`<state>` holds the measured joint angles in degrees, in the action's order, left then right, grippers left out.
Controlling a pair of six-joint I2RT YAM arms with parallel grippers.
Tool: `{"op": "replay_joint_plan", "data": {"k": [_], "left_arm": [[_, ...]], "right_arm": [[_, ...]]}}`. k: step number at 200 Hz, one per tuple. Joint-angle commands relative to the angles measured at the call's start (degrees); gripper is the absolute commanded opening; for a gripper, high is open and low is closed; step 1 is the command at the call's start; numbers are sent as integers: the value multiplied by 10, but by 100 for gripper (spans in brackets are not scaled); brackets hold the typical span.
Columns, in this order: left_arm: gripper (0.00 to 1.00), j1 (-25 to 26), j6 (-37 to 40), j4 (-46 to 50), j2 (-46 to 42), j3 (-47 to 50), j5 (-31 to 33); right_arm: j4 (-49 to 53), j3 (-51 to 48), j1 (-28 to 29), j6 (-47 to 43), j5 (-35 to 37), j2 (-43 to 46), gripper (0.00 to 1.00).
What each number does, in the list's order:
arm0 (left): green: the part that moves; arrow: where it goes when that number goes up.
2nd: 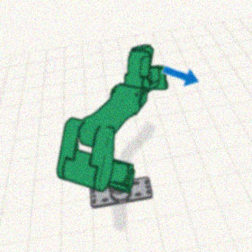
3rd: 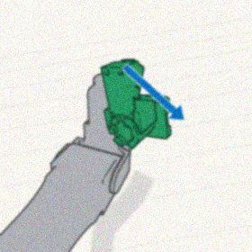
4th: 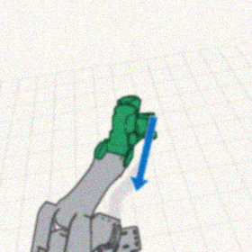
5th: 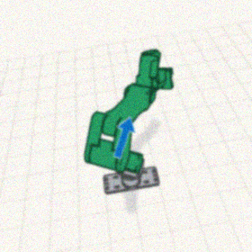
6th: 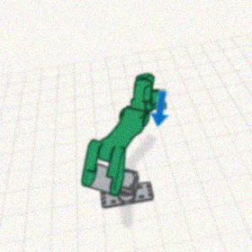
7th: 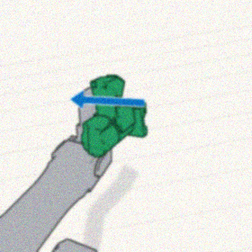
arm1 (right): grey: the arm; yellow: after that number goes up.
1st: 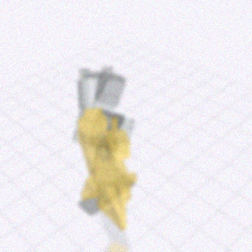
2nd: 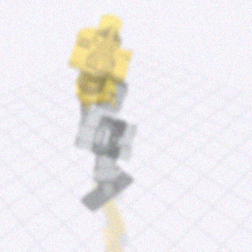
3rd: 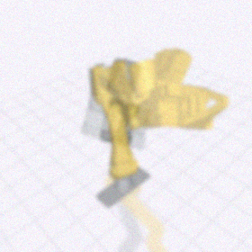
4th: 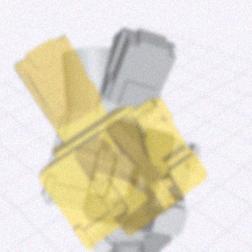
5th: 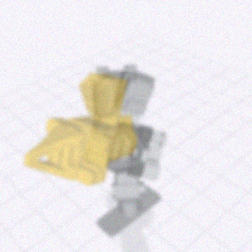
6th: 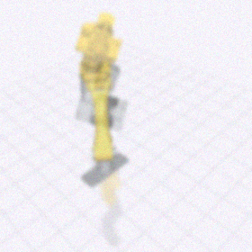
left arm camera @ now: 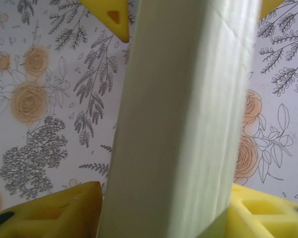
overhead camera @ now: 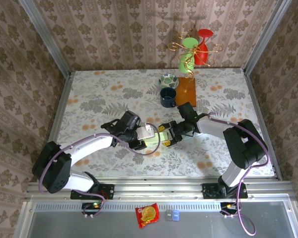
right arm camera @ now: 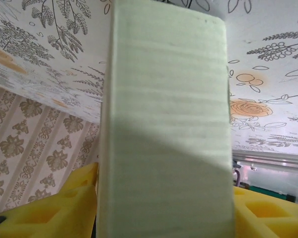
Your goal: Fold the paper box
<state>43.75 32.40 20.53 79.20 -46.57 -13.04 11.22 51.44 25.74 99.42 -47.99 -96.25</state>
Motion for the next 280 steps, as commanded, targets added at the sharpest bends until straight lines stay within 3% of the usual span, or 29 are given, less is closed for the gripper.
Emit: {"op": "replay_joint_plan", "data": {"k": [1,53,104,132,151,200,280], "left_arm": [[55,-3,-13,-1,10,-19,-22],[52,-13,-31,6,19,-32,-34],[52,-15,-46,16,14,-35,-38],[52,-15,-55,18,16,-35,-39],[52,-15,-64,19,16,-37,-39],[52,-15,-87,28,21,-43,-42],[52,-15,-96,42,30,-59,-44]], "right_arm": [[44,19,-4,-12,19,1,65],[57,21,-27,-28,69,51,68],[145,37,-39,-101,231,197,71],[132,-7,-10,-111,308,269,63],[111,-32,35,-116,366,297,52],[48,-33,125,-135,403,247,48],[-1,-31,154,-127,436,176,44]]}}
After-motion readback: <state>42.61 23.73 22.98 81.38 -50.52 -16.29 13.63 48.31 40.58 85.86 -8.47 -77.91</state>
